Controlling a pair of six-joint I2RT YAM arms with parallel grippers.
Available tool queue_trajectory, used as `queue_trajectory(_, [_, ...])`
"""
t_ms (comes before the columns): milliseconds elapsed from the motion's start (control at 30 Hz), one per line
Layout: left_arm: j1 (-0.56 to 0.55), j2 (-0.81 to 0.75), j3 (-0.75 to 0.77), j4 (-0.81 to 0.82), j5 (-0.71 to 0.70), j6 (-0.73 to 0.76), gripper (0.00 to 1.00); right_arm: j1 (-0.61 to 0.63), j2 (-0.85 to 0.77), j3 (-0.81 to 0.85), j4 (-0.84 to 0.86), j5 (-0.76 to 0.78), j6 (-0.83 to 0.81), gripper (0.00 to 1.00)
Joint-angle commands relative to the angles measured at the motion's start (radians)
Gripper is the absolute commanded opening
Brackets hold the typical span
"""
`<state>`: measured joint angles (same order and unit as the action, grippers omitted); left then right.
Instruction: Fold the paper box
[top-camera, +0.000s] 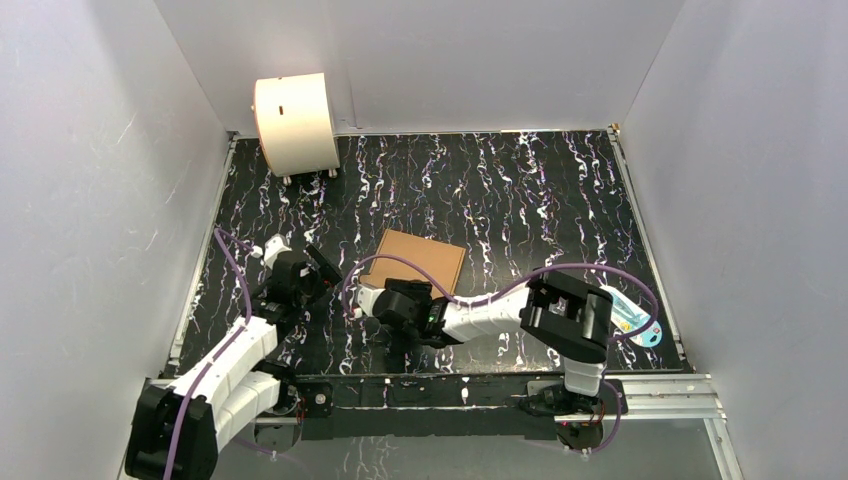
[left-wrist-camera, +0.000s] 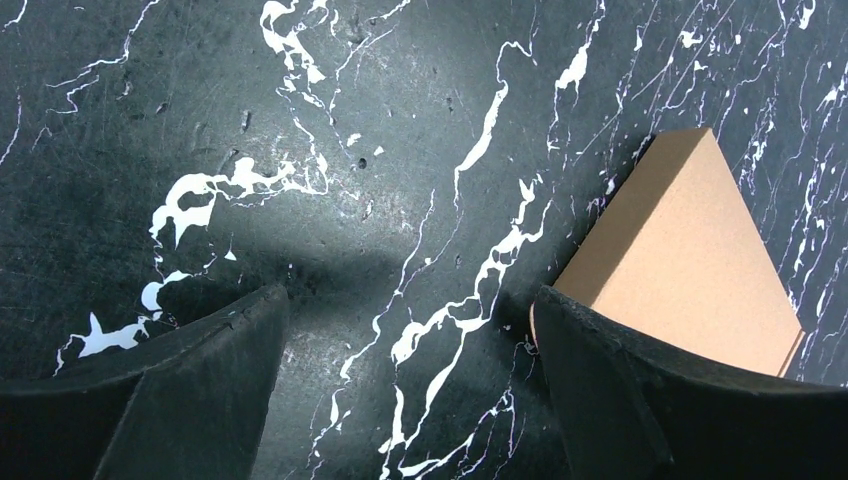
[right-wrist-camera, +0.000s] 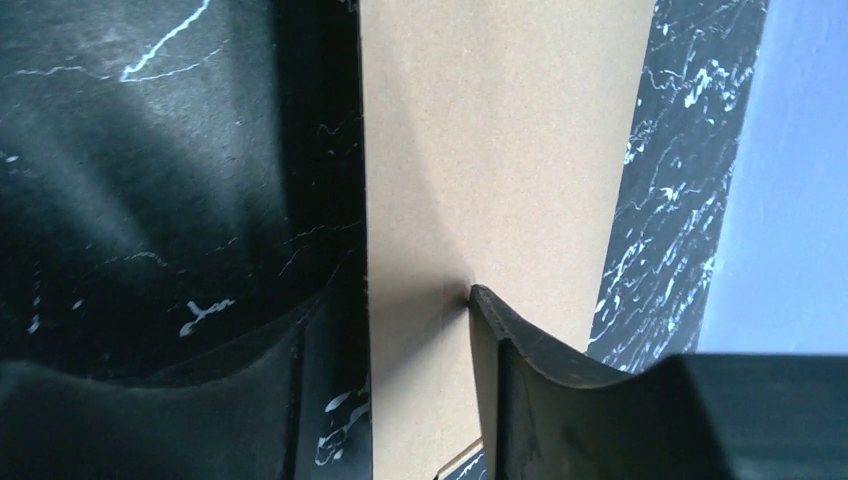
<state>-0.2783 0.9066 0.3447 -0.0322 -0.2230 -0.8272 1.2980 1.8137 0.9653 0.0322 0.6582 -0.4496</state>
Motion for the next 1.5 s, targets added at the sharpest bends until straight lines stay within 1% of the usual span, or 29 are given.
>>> queue_trajectory(0, [0.004, -0.035, 0.025, -0.028, 0.003, 0.009, 0.90, 0.007, 0.036, 0.020, 0.083, 0.117, -0.045, 0.54])
queue_trajectory(67, [0.004, -0.043, 0.043, -0.047, 0.012, 0.010, 0.90, 0.012, 0.032, 0.010, 0.093, 0.127, -0.053, 0.47])
queue_trajectory(133, [0.004, -0.054, 0.059, -0.066, 0.011, 0.014, 0.90, 0.012, 0.022, 0.004, 0.097, 0.127, -0.059, 0.43])
queue_trajectory(367, [0.005, -0.119, 0.128, -0.127, 0.025, 0.032, 0.90, 0.012, -0.044, 0.007, 0.033, 0.064, -0.061, 0.24])
queue_trajectory(500, [0.004, -0.153, 0.181, -0.173, 0.039, 0.064, 0.89, 0.012, -0.069, 0.029, -0.022, 0.027, -0.049, 0.09])
queue_trajectory(600, [0.004, -0.173, 0.217, -0.208, 0.045, 0.087, 0.89, 0.012, -0.093, 0.034, -0.031, 0.006, -0.049, 0.00])
queue_trajectory(800, [0.004, -0.187, 0.307, -0.278, 0.079, 0.148, 0.89, 0.009, -0.161, 0.074, -0.143, -0.068, -0.051, 0.00])
queue_trajectory(967, [0.004, -0.167, 0.420, -0.349, 0.112, 0.236, 0.90, -0.031, -0.232, 0.168, -0.303, -0.224, -0.038, 0.00])
queue_trajectory(1100, [0.004, -0.126, 0.518, -0.403, 0.148, 0.303, 0.90, -0.119, -0.258, 0.278, -0.443, -0.408, -0.028, 0.00])
queue_trajectory(1233, [0.004, -0.096, 0.573, -0.432, 0.181, 0.355, 0.90, -0.234, -0.248, 0.354, -0.553, -0.575, -0.035, 0.00])
queue_trajectory(1333, [0.004, -0.075, 0.592, -0.441, 0.221, 0.383, 0.90, -0.318, -0.221, 0.406, -0.615, -0.741, -0.056, 0.00])
queue_trajectory(1367, [0.004, -0.067, 0.596, -0.445, 0.252, 0.391, 0.90, -0.348, -0.210, 0.422, -0.631, -0.827, -0.068, 0.00])
queue_trajectory(1467, [0.004, -0.033, 0.600, -0.457, 0.319, 0.412, 0.90, -0.429, -0.175, 0.463, -0.664, -0.995, -0.109, 0.00])
